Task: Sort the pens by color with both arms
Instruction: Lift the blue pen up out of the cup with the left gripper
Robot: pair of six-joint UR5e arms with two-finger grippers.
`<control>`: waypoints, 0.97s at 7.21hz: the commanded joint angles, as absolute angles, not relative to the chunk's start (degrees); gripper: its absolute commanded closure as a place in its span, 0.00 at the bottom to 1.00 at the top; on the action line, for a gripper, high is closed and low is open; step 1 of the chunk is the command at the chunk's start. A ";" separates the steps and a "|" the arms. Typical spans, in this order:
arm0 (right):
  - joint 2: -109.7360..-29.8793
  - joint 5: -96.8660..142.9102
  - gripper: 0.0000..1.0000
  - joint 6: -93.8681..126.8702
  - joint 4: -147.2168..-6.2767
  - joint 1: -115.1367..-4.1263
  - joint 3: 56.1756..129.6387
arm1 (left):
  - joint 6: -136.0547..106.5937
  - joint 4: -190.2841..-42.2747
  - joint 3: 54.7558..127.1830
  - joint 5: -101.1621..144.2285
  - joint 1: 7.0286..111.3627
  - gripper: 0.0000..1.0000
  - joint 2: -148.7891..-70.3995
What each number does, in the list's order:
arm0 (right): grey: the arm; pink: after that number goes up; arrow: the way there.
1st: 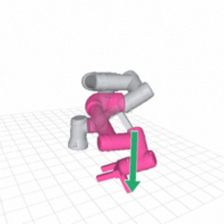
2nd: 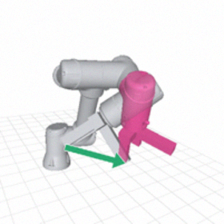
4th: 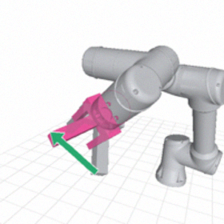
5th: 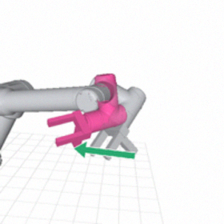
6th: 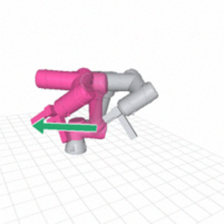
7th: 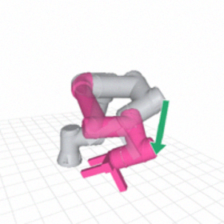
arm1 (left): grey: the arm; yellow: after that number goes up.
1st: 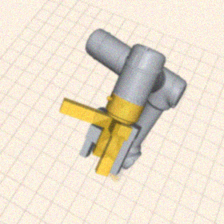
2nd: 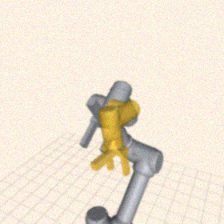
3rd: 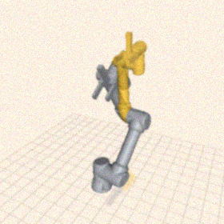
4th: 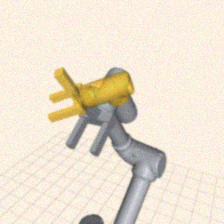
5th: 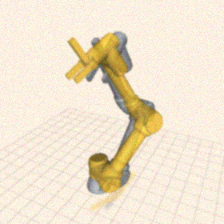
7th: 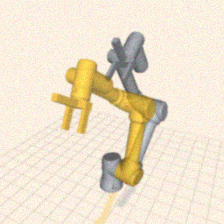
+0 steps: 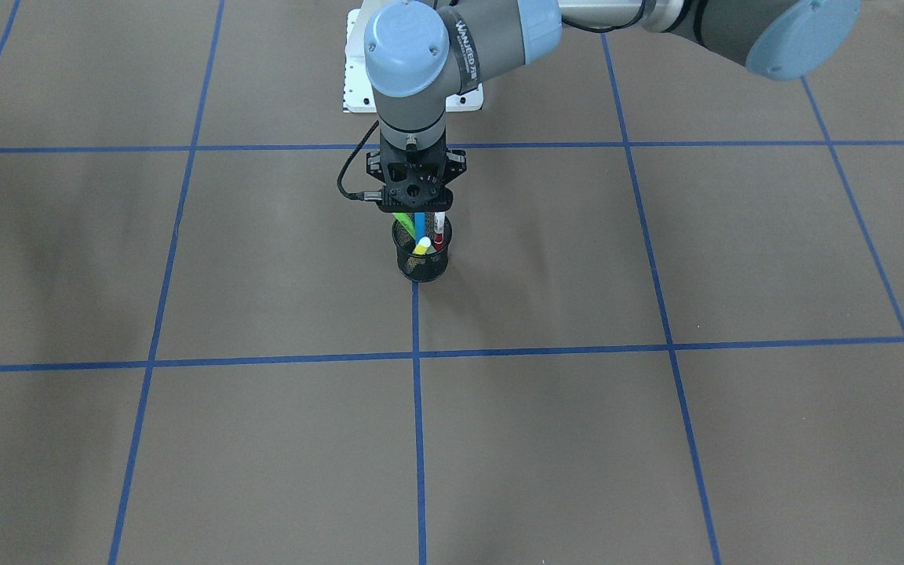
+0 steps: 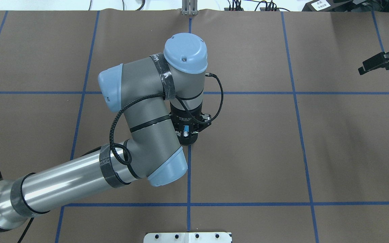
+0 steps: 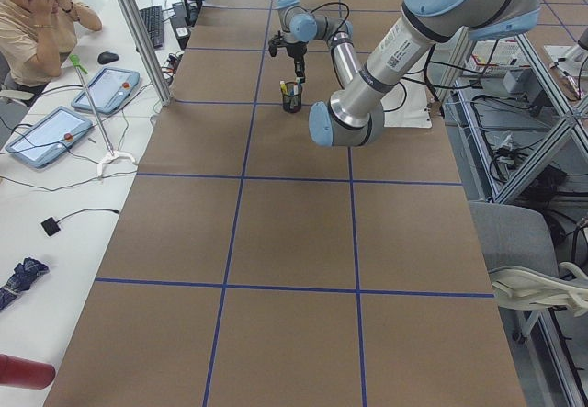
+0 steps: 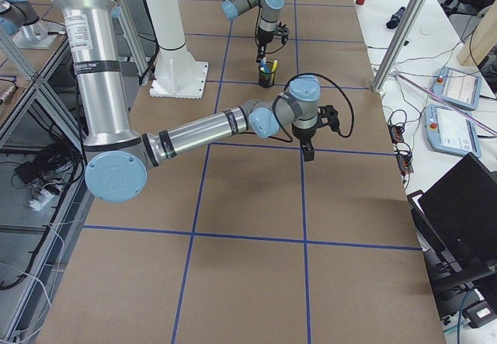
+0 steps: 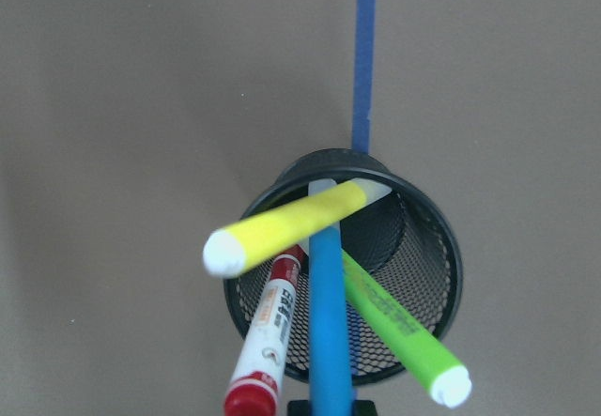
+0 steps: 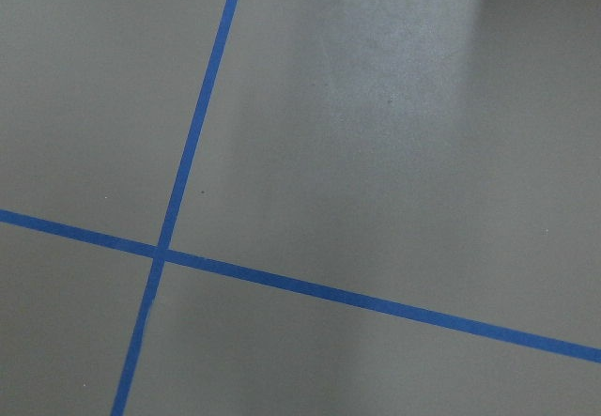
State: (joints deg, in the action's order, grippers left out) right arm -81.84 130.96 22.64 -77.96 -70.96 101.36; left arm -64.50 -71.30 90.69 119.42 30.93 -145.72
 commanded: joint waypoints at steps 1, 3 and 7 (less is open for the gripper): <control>-81.74 130.96 0.00 22.59 -77.96 -70.93 101.25 | -64.60 -70.32 96.91 119.27 31.11 1.00 -144.50; -81.74 130.96 0.00 22.68 -77.96 -70.93 101.25 | -64.69 -69.61 102.98 119.09 32.07 1.00 -141.51; -81.74 130.87 0.00 22.68 -77.96 -70.93 101.16 | -72.56 -73.18 104.15 110.70 35.24 1.00 -143.87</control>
State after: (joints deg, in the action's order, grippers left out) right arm -81.74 130.90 22.67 -77.96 -70.93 101.23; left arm -68.66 -70.82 104.27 115.54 34.79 -142.81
